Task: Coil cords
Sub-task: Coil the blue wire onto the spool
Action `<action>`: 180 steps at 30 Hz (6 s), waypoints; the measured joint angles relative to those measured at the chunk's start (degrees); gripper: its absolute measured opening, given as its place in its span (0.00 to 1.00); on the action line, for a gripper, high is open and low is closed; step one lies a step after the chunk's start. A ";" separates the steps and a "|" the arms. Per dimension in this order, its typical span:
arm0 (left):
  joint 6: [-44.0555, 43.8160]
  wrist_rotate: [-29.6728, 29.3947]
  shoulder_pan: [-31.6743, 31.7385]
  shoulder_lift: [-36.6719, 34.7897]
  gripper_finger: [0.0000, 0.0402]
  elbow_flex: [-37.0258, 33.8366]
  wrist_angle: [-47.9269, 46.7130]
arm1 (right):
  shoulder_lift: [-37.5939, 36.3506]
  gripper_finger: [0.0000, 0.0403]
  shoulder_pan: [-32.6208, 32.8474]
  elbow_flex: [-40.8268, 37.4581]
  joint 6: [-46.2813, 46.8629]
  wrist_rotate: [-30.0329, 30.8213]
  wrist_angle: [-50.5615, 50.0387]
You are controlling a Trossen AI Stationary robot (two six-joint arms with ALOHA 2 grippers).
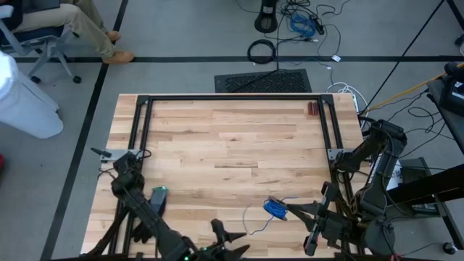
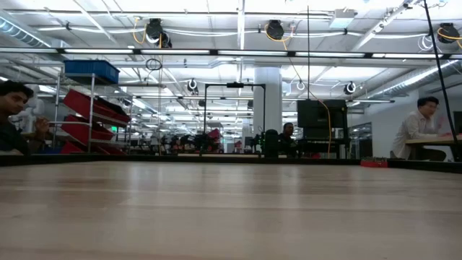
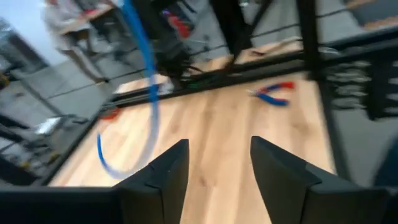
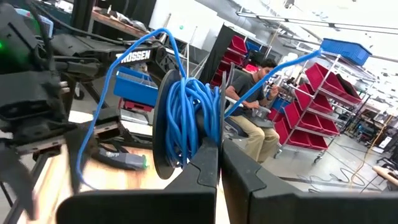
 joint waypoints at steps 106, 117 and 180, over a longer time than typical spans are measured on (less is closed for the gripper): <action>25.38 24.70 6.76 0.84 0.00 11.37 28.35 | 2.20 0.00 -8.12 0.00 3.82 -5.27 -0.04; 10.56 18.89 9.03 2.82 0.00 11.31 12.21 | 2.30 0.00 -7.44 0.00 4.10 -6.30 0.38; -1.74 12.68 -15.44 3.21 0.35 11.23 -5.01 | 2.19 0.00 -2.29 0.00 -9.09 3.04 10.86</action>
